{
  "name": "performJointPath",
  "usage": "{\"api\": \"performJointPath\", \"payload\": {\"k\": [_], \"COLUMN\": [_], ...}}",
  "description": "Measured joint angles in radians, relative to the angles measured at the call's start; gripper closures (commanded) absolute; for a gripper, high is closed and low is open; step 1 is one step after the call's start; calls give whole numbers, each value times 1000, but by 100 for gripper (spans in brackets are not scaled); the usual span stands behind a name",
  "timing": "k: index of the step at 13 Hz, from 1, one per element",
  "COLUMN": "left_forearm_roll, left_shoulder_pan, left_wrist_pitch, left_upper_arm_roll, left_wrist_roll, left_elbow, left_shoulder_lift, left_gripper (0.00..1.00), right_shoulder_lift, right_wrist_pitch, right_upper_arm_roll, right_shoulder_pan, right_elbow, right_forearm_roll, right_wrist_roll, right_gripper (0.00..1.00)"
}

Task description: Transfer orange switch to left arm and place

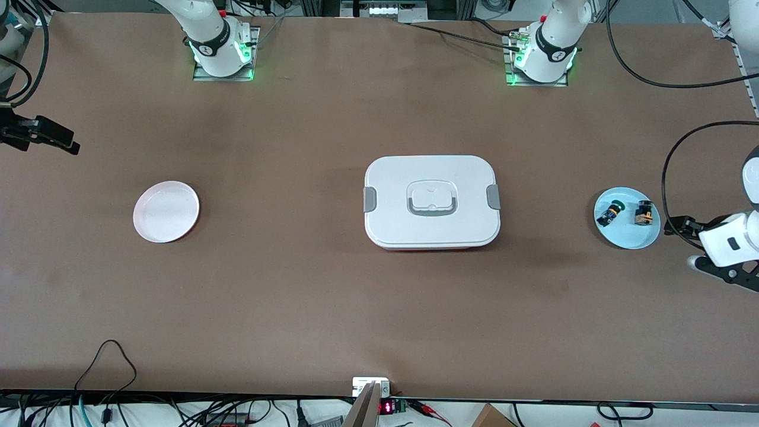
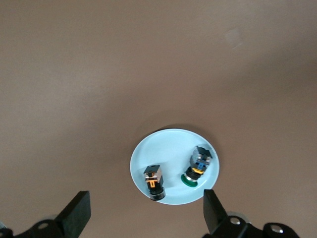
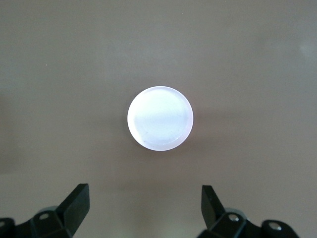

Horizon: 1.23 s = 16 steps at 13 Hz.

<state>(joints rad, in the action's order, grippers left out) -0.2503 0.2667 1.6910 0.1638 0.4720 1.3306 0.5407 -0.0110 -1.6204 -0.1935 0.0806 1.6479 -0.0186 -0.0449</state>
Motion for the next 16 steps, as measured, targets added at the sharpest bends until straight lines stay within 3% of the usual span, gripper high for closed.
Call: {"api": "performJointPath", "payload": {"k": [3,10,16], "left_forearm_roll": [0,24,103], "left_shoulder_pan": [-48,-63,-64], "left_wrist_pitch": [-85,-187,-222], "left_upper_arm_roll": [12,128,137], "left_wrist_roll": [-100,-312,-376], "left_elbow": [-55,-94,-94], "left_shoulder_lift": [-18,-111,-159], "left_gripper": [0,0,0], "right_shoulder_lift": [0,0,-2], "right_wrist_pitch": [-2,-2,-4], "right_upper_arm_roll": [1,1,1], "right_shoulder_pan": [5,7,7], "right_elbow": [-11,-14,-14], "right_forearm_roll": [0,0,0], "right_wrist_roll": [0,0,0], "right_gripper": [0,0,0]}}
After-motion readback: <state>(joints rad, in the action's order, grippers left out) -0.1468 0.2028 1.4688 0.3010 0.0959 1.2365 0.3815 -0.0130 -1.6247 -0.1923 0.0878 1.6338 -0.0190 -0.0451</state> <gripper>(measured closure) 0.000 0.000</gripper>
